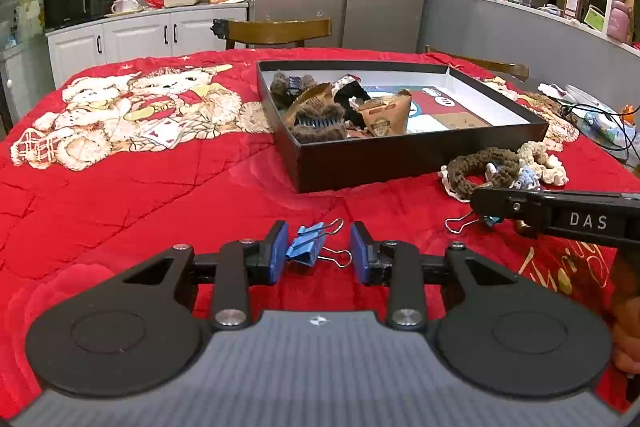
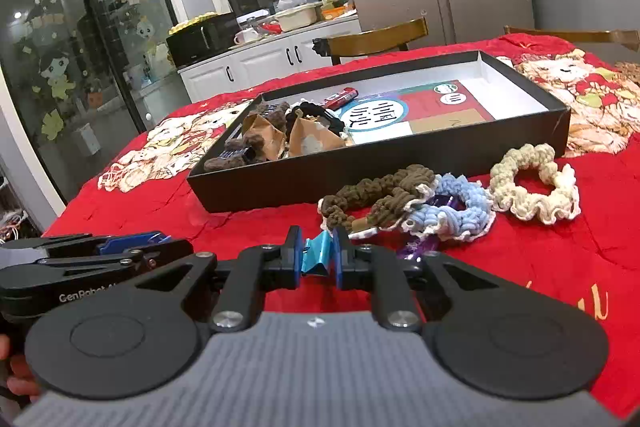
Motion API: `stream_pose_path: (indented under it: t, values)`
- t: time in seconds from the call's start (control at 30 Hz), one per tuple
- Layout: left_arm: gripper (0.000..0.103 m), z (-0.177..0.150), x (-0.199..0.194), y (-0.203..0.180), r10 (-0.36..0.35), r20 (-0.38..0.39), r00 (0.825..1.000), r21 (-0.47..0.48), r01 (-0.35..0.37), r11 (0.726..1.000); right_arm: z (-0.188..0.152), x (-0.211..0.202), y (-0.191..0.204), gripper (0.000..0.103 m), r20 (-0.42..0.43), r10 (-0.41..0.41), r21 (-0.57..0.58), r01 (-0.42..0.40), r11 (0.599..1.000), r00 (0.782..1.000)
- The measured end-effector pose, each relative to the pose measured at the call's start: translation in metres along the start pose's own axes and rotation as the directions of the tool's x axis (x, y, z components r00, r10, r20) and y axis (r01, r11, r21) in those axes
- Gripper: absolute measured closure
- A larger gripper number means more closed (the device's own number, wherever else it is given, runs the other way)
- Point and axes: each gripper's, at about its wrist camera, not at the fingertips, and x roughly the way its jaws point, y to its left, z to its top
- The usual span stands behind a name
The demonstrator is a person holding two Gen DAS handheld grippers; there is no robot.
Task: Organize objects
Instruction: 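Lift both blue binder clips and carry them over the black box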
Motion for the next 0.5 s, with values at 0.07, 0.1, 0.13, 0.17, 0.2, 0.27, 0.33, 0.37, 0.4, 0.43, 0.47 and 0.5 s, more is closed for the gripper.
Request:
stream_pose_path:
  t: [0.07,0.1,0.13,0.17,0.2,0.27,0.33,0.37,0.4,0.43,0.47,0.5]
  values:
    - [0.064,0.0,-0.002,-0.001,0.008,0.014,1.0,0.006,-0.008,1.0,0.0,-0.001,-0.001,0.085,0.008,0.01,0.007,-0.01,1.0,1.0]
    - [0.064,0.0,-0.004,-0.002,0.015,0.022,1.0,0.009,-0.015,1.0,0.0,-0.001,-0.002,0.085,0.011,0.014,0.01,-0.014,1.0,1.0]
    - [0.064,0.0,-0.004,-0.002,0.02,0.027,0.999,0.011,-0.021,1.0,0.001,-0.001,-0.002,0.085,0.013,0.014,0.011,-0.014,1.0,1.0]
    - [0.064,0.0,-0.005,-0.003,0.028,0.033,0.999,0.013,-0.028,1.0,0.001,-0.001,-0.002,0.085,0.016,0.013,0.009,-0.013,1.0,1.0]
    - [0.064,0.0,-0.006,-0.003,0.036,0.038,0.999,0.015,-0.036,0.999,0.002,-0.002,-0.001,0.085,0.02,0.015,0.007,-0.015,1.0,1.0]
    - [0.064,0.0,-0.007,-0.003,0.048,0.044,0.998,0.017,-0.049,0.999,0.005,-0.002,0.0,0.085,0.035,0.022,-0.006,-0.021,1.0,0.999]
    - [0.064,0.0,-0.006,-0.001,0.061,0.035,0.998,0.009,-0.061,0.998,0.008,-0.003,0.001,0.085,0.044,0.028,-0.011,-0.028,1.0,0.999]
    - [0.064,0.0,-0.005,0.0,0.065,0.027,0.998,0.004,-0.065,0.998,0.009,-0.004,0.0,0.085,0.042,0.036,-0.003,-0.036,0.999,0.998]
    - [0.064,0.001,-0.004,0.001,0.075,0.021,0.997,-0.004,-0.075,0.997,0.01,-0.004,-0.001,0.085,0.039,0.046,0.011,-0.046,0.999,0.998]
    - [0.064,0.001,-0.003,0.002,0.081,0.017,0.997,-0.011,-0.081,0.997,0.011,-0.005,-0.002,0.085,0.034,0.055,0.023,-0.056,0.998,0.998]
    - [0.064,0.001,-0.003,0.003,0.086,0.014,0.996,-0.02,-0.085,0.996,0.012,-0.006,-0.003,0.085,0.032,0.064,0.034,-0.065,0.997,0.997]
    - [0.064,0.001,-0.002,0.005,0.094,0.011,0.996,-0.029,-0.093,0.995,0.013,-0.007,-0.004,0.085,0.033,0.068,0.043,-0.069,0.997,0.997]
